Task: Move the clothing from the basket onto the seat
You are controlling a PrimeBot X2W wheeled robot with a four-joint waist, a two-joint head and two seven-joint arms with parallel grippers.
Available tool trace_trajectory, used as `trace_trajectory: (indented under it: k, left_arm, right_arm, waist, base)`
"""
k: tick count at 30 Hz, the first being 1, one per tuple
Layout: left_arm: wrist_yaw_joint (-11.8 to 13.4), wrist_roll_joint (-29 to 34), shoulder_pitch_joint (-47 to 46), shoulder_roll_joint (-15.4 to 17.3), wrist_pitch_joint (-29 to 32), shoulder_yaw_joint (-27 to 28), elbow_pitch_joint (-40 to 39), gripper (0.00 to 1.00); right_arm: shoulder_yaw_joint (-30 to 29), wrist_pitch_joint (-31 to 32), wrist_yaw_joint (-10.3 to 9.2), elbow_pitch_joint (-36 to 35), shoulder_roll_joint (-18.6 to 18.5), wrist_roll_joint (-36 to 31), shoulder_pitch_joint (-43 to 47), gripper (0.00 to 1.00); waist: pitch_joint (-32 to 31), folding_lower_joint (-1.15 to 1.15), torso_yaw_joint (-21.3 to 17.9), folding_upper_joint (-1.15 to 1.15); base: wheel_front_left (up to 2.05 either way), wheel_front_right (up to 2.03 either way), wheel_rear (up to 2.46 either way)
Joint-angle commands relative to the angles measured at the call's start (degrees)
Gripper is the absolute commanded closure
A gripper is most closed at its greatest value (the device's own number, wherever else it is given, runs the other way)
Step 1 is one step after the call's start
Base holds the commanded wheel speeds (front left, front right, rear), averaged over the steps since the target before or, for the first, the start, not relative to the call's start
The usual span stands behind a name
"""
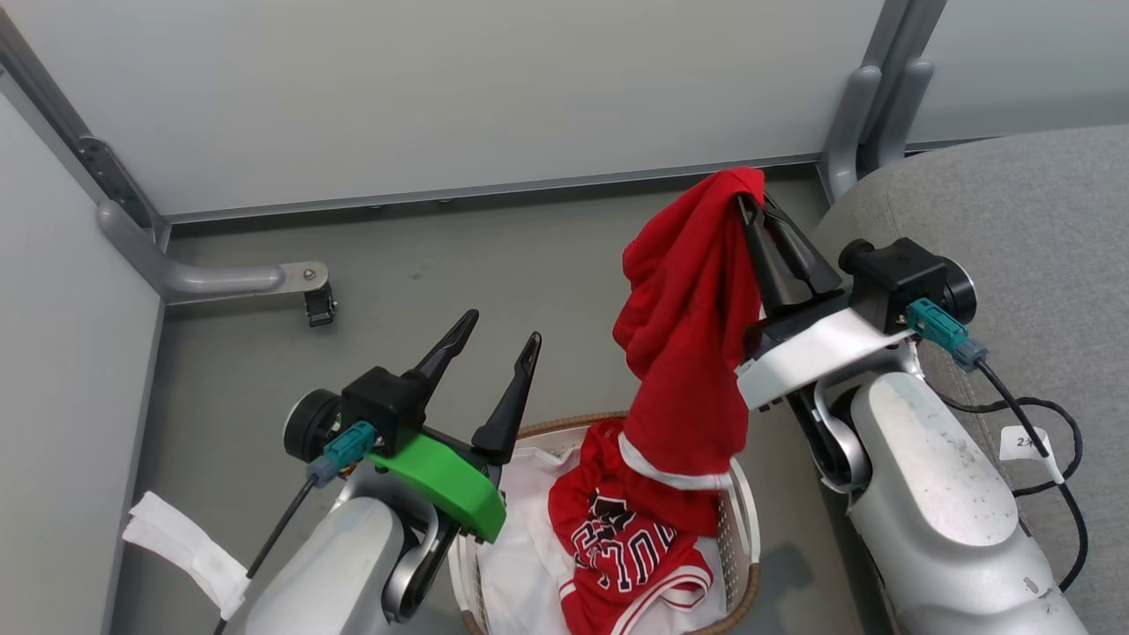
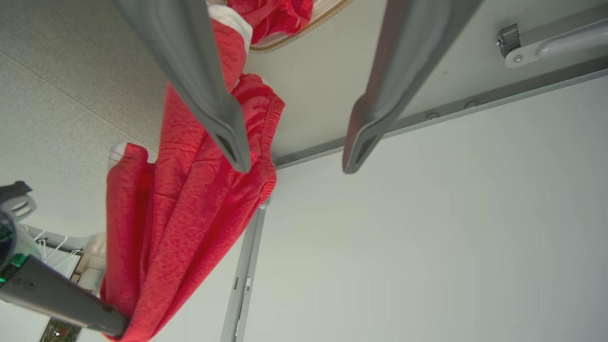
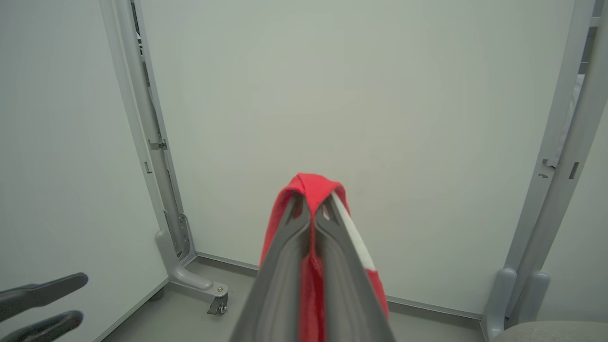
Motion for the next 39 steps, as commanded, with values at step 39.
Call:
trace_trajectory:
  k: [39]
  left_arm:
    - [-1.1, 7.2, -5.9, 0.1, -0.2, -2.8, -3.2, 0.00]
  right_arm:
    - [-15.7, -0.3, -0.06, -4.7, -0.2, -9.4, -4.1, 1.00]
  waist:
    - [13.4, 0.00, -24.0, 0.20]
  base:
    - [0.00, 0.00, 0.00]
